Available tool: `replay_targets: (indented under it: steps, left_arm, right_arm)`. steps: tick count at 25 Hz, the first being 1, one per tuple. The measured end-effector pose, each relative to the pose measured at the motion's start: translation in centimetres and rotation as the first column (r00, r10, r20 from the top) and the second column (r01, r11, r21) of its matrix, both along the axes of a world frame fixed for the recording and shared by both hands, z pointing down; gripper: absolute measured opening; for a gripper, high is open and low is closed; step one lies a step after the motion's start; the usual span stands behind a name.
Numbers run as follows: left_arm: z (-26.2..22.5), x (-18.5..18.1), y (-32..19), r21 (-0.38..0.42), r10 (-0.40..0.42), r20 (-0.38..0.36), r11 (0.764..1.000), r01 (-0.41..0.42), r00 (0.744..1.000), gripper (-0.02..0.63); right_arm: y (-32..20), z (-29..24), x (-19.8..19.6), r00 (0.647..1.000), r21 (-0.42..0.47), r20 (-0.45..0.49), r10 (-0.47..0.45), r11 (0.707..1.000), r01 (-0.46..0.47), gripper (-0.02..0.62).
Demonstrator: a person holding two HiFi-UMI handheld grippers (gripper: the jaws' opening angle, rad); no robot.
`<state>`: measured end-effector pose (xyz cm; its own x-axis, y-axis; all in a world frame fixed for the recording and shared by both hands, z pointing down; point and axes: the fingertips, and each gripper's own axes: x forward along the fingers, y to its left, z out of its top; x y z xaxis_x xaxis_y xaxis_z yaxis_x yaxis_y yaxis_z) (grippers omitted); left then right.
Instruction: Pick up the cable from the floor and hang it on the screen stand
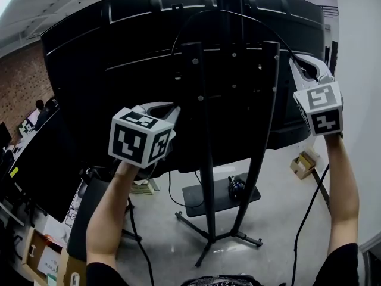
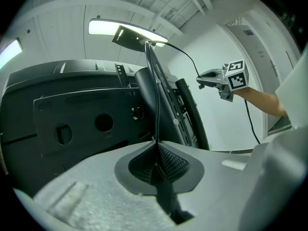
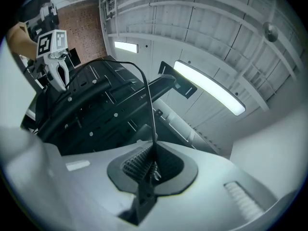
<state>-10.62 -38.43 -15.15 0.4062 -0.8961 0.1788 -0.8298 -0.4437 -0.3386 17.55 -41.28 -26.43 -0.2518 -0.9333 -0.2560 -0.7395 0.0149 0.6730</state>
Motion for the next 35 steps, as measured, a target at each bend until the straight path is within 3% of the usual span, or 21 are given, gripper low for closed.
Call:
replay_targets:
  steps: [7,20,25,29,31,35]
  left_arm:
    - [-0.3,-1.3,-2.1,-0.11,-0.135,-0.027,0.985,0.132,0.99,0.015]
    - [0.8,-3.5,-3.8,-0.265,-0.331,-0.021,0.912,0.314,0.943,0.015]
    - [1.1,-3.5,-3.9,-0.32,-0.384,0.041,0.869,0.376,0.922,0.015]
    - [2.2,-3.5,-4.1,-0.334,-0.421,0.161,0.828,0.451,0.893,0.017]
    - [2.5,-3.3,-4.3,-0.325,-0.419,0.212,0.822,0.468,0.883,0.017]
    - [2.8,-2.9,-4.3,-0.327,-0.412,0.22,0.823,0.465,0.884,0.018]
  right_arm:
    - [-3.6,-1.2,1.1,0.994,0.005,-0.11,-0.028,1.0,0.028,0.021]
    - [-7.4,-1.5,1.0,0.981,-0.003,-0.166,-0.1,0.995,0.101,0.021]
    - [-8.5,-2.2,1.1,0.979,-0.007,-0.174,-0.104,0.995,0.104,0.021]
    - [-9.6,-1.9,2.0,0.978,-0.027,-0.181,-0.1,0.995,0.097,0.021]
    - [-9.9,-1.9,2.3,0.978,-0.031,-0.182,-0.099,0.995,0.095,0.021]
    - [-10.6,-2.4,2.3,0.976,-0.041,-0.188,-0.111,0.994,0.106,0.022]
